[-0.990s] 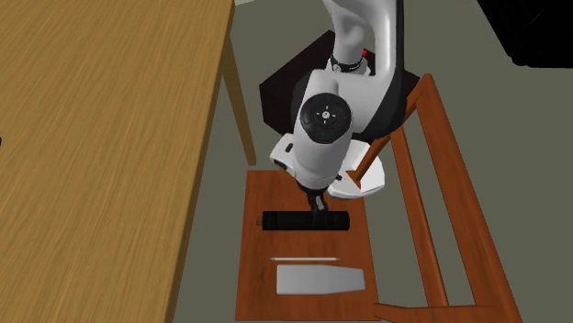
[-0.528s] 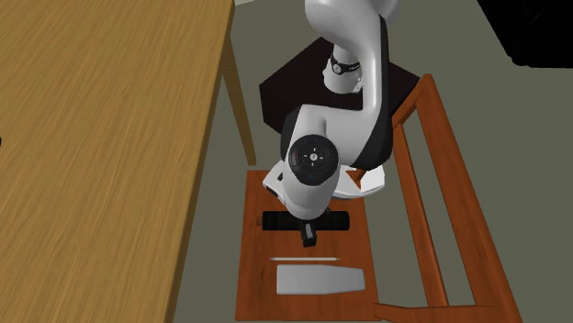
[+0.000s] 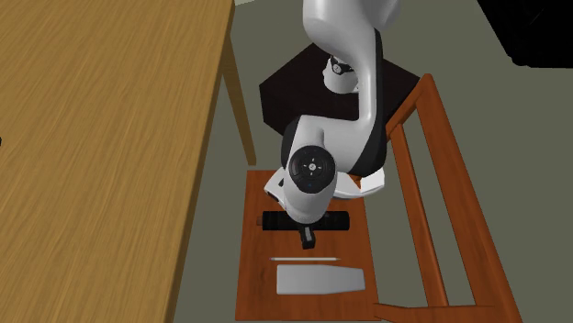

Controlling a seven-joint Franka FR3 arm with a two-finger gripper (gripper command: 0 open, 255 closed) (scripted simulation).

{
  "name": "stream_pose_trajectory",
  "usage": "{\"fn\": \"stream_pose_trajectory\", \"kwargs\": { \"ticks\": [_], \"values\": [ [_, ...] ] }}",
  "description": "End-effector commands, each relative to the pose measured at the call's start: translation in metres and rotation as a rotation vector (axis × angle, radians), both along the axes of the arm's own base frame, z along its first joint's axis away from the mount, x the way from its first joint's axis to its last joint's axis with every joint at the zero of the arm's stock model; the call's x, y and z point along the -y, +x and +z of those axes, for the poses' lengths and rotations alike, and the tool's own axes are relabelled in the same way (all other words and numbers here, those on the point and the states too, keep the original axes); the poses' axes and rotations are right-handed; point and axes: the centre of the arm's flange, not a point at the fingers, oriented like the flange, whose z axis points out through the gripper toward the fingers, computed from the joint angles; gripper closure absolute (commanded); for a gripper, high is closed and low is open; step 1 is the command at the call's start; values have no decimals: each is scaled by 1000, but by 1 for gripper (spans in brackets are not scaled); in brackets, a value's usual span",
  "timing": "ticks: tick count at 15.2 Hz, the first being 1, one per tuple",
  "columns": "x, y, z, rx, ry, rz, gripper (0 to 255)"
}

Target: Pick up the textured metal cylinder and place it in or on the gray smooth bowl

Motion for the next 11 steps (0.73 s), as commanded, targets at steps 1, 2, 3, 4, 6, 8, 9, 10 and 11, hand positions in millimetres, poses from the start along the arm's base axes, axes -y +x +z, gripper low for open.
{"fn": "stream_pose_trajectory", "kwargs": {
  "ticks": [1,2,3,4,6,8,9,10,11],
  "values": [
    [0,0,0,0,0,0,0],
    [0,0,0,0,0,0,0],
    [0,0,0,0,0,0,0],
    [0,0,0,0,0,0,0],
    [0,0,0,0,0,0,255],
    [0,0,0,0,0,0,255],
    [0,0,0,0,0,0,255],
    [0,0,0,0,0,0,255],
    [0,0,0,0,0,0,255]
  ]
}}
